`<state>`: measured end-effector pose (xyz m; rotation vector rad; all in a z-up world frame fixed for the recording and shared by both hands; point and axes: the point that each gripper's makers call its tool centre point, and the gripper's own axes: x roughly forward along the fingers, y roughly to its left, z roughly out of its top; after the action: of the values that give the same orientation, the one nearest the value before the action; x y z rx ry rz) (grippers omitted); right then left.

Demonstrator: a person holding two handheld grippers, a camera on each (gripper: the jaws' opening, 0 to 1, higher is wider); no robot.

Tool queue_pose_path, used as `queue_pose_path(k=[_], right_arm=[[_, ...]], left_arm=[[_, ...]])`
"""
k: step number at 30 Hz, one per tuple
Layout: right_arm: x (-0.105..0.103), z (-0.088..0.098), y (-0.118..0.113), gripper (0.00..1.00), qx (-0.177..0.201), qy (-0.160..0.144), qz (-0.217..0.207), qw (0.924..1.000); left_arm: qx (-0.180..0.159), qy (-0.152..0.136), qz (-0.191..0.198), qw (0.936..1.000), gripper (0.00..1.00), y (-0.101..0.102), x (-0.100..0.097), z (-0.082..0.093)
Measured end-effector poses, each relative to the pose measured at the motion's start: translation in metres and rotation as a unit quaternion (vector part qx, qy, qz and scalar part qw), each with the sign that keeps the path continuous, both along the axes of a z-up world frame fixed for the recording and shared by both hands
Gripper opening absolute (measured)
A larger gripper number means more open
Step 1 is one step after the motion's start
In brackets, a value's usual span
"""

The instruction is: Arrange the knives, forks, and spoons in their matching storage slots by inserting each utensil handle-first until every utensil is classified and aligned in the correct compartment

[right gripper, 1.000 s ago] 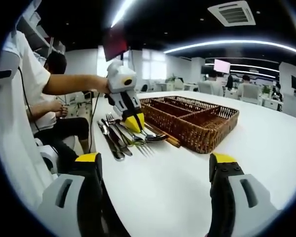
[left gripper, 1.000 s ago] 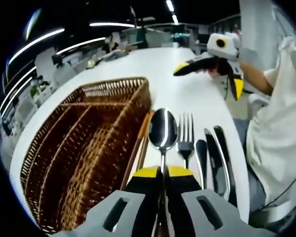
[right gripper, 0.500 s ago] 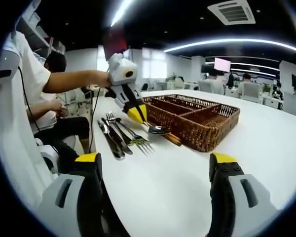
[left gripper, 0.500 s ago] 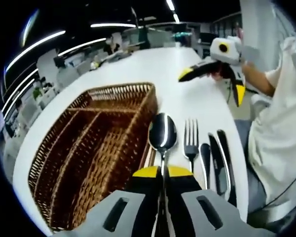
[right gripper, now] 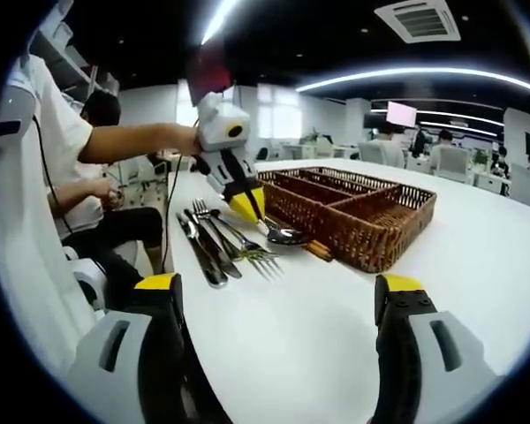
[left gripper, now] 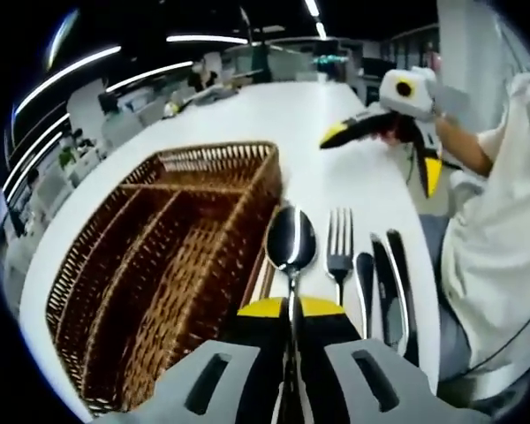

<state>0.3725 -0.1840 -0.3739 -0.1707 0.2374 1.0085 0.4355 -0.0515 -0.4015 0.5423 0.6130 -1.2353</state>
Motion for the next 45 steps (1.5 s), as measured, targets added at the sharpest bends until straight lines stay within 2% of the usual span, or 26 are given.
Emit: queue_pose_path(k=[4, 12, 19, 22, 24, 25, 26, 27, 29, 31, 34, 38, 40, 45], right_arm=[[-0.001, 0.001, -0.001, 0.92, 0.000, 0.001, -0.001, 1.0000], [-0.001, 0.001, -0.001, 0.92, 0.000, 0.001, -0.004, 1.0000], [-0.002, 0.001, 0.001, 0.93, -0.001, 0.003, -0.003, 1.0000], [-0.002, 0.000, 0.000, 0.92, -0.003, 0.003, -0.004, 1.0000], [-0.003, 0.001, 0.000, 0.92, -0.002, 0.003, -0.004, 1.0000], [-0.003, 0.001, 0.001, 0.92, -0.002, 0.002, -0.004, 1.0000], [-0.003, 0.002, 0.001, 0.92, -0.002, 0.001, -0.004, 1.0000], [-0.004, 0.001, 0.001, 0.92, -0.002, 0.001, -0.004, 1.0000], [-0.004, 0.001, 0.001, 0.92, -0.003, 0.001, -0.004, 1.0000], [-0.003, 0.002, 0.001, 0.92, -0.002, 0.000, -0.004, 1.0000], [-0.002, 0.005, 0.001, 0.92, 0.001, -0.003, -0.006, 1.0000], [-0.002, 0.009, 0.002, 0.92, 0.004, -0.007, -0.006, 1.0000], [-0.002, 0.009, 0.002, 0.92, 0.004, -0.008, -0.004, 1.0000], [-0.003, 0.010, 0.004, 0.92, 0.007, -0.010, -0.001, 0.9999]], left_arm=[[0.001, 0.009, 0.002, 1.0000, 0.03, 0.000, -0.001, -0.008], [-0.012, 0.014, 0.005, 0.9998, 0.03, 0.001, 0.000, -0.006], [-0.054, 0.026, 0.019, 0.9980, 0.08, -0.002, -0.005, -0.007], [-0.064, -0.003, 0.003, 0.9979, 0.09, -0.006, -0.004, -0.006], [-0.074, 0.011, 0.022, 0.9970, 0.07, -0.006, -0.002, -0.006], [-0.076, 0.007, 0.024, 0.9968, 0.03, -0.005, -0.001, -0.006], [-0.073, 0.004, 0.010, 0.9973, 0.03, -0.003, -0.003, -0.008], [-0.084, -0.015, -0.003, 0.9963, 0.03, -0.005, -0.003, -0.007], [-0.091, -0.002, 0.007, 0.9958, 0.02, -0.005, -0.001, -0.010], [-0.093, 0.004, 0.010, 0.9956, 0.02, -0.015, -0.012, -0.008], [-0.076, 0.000, 0.004, 0.9971, 0.02, -0.017, -0.018, -0.007], [-0.087, -0.003, -0.001, 0.9962, 0.02, -0.023, -0.023, 0.009], [-0.083, -0.008, -0.005, 0.9965, 0.02, -0.025, -0.023, 0.013], [-0.075, -0.018, -0.002, 0.9970, 0.02, -0.016, -0.015, 0.024]])
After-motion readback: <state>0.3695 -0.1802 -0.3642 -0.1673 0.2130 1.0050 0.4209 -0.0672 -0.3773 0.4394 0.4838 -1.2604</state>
